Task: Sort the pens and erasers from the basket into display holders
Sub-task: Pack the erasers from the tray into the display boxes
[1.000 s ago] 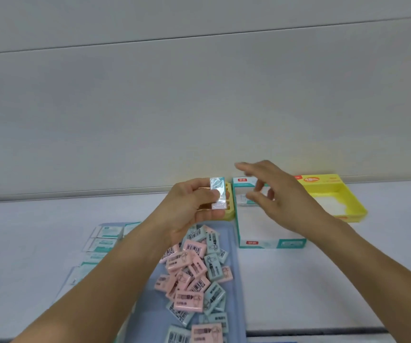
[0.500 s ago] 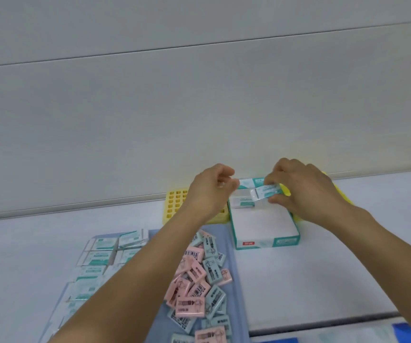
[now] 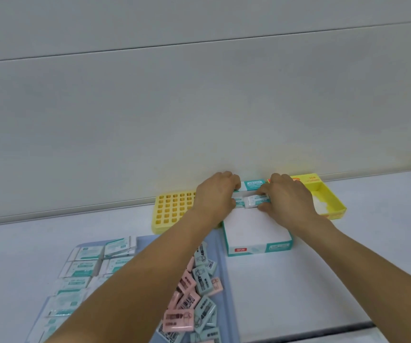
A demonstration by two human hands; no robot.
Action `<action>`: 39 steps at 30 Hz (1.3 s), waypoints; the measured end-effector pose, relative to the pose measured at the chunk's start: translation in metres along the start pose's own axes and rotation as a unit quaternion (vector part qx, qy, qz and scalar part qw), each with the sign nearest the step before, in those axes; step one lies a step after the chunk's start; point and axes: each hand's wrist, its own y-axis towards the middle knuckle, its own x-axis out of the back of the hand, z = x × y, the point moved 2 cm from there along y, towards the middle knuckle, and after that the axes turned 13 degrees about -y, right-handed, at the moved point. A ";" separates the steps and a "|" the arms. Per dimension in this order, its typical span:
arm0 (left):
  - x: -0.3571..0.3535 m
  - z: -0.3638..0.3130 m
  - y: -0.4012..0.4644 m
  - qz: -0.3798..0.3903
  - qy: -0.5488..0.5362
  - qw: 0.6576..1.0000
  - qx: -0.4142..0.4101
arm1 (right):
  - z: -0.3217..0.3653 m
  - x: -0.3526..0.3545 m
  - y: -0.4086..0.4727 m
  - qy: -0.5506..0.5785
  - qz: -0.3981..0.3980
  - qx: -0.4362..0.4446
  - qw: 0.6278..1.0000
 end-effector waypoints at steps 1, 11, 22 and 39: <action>-0.001 0.001 0.000 0.002 -0.004 1.000 -0.002 | 0.000 0.000 0.000 0.002 -0.001 -0.003 1.000; -0.007 0.004 -0.002 -0.002 0.023 1.000 -0.013 | 0.000 -0.001 0.005 0.004 -0.004 0.019 1.000; 0.068 0.006 -0.058 -0.061 -0.197 0.976 0.072 | 0.003 0.020 -0.021 0.166 -0.097 -0.007 0.981; 0.131 0.130 -0.221 -0.056 -0.102 0.957 0.265 | 0.206 0.084 -0.032 0.216 -0.016 0.314 0.924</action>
